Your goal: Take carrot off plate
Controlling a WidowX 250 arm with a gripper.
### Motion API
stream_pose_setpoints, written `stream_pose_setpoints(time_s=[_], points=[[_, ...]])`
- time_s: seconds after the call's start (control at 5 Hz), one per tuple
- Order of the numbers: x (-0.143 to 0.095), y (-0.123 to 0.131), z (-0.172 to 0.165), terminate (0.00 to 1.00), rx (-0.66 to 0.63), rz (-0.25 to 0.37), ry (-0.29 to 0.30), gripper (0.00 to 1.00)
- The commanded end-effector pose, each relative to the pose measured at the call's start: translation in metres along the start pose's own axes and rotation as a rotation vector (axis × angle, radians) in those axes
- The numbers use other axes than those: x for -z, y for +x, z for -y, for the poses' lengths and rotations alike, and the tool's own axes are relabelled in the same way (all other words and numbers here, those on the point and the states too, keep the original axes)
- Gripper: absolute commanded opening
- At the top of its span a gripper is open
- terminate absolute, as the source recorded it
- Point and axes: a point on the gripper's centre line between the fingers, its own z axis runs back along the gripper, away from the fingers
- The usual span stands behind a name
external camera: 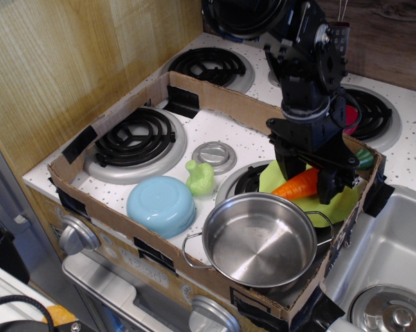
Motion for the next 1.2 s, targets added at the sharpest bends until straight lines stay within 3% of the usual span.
stream_pose_setpoints(time_s=[0.0,0.4,0.6,1.0], points=[[-0.010,0.010,0.003,0.00,-0.032,0.013,0.014,0.00],[-0.043,0.027,0.005,0.00,-0.051,0.052,0.008,0.00],[-0.050,0.027,-0.004,0.00,-0.008,0.075,0.055,0.00],[-0.039,0.014,-0.009,0.00,-0.020,0.136,0.060,0.00]])
